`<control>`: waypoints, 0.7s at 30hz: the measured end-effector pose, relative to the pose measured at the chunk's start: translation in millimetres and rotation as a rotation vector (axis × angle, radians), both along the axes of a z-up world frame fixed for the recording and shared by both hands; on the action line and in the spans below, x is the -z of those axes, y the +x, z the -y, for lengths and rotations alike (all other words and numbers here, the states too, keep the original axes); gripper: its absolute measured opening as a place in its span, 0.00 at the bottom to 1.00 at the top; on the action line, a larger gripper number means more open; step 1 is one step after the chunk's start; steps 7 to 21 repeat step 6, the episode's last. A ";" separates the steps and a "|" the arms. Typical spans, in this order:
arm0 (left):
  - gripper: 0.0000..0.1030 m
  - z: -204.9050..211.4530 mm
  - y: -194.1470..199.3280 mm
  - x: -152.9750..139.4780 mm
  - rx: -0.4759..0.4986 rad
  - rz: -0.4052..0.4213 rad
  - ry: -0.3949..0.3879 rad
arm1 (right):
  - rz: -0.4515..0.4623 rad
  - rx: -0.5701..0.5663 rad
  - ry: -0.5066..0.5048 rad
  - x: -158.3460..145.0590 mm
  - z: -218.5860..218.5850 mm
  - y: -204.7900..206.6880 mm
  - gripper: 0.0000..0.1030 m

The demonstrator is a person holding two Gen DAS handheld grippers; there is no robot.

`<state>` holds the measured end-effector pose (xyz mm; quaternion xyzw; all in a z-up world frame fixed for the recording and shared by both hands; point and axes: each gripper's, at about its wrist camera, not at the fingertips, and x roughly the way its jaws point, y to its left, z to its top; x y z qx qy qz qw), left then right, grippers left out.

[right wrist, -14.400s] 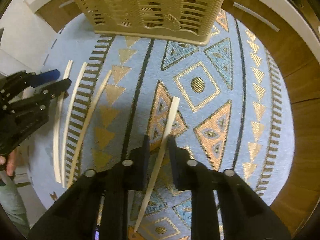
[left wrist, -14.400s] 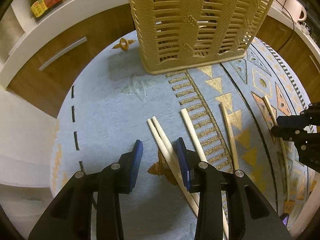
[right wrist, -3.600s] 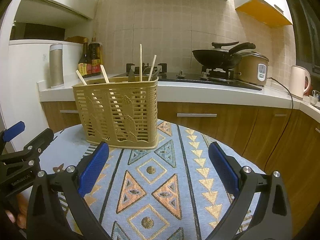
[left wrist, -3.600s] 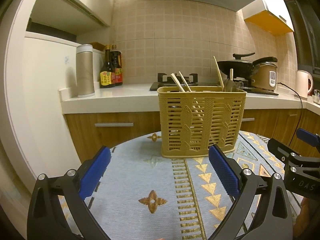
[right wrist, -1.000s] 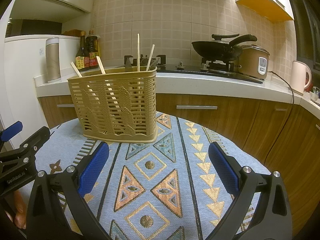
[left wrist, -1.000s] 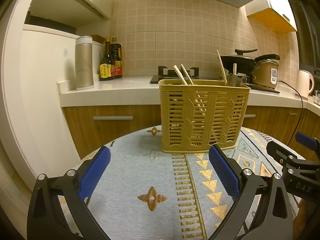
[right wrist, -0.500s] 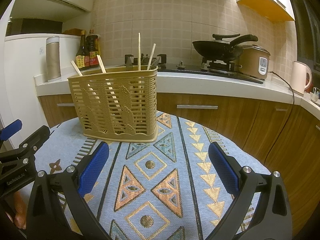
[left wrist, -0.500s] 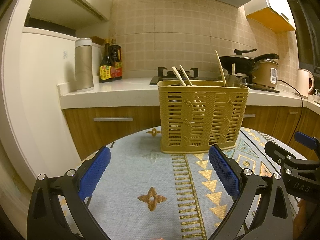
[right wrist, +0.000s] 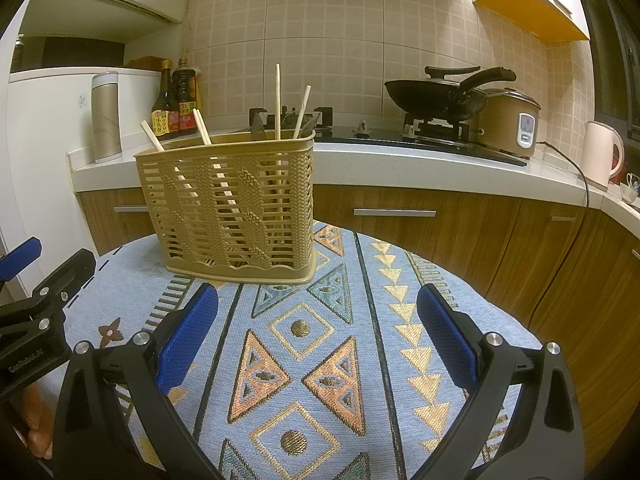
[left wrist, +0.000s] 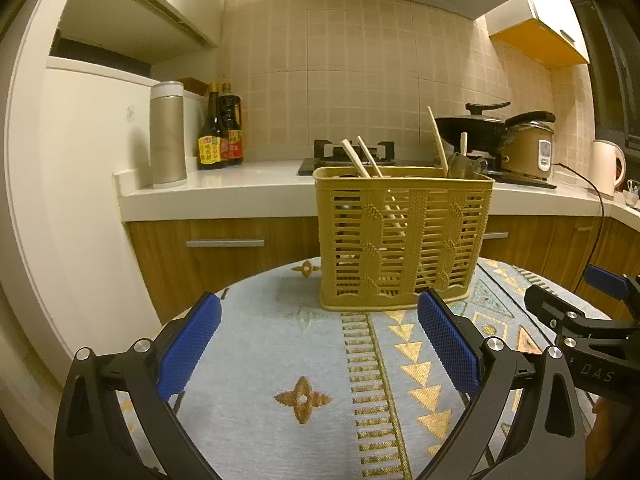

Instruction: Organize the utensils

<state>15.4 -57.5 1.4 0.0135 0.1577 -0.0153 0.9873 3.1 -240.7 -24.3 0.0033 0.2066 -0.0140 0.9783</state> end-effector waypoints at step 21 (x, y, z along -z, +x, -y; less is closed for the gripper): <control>0.93 -2.2 1.7 0.2 0.015 -0.013 -0.014 | 0.000 -0.001 -0.001 -0.1 0.1 0.1 0.92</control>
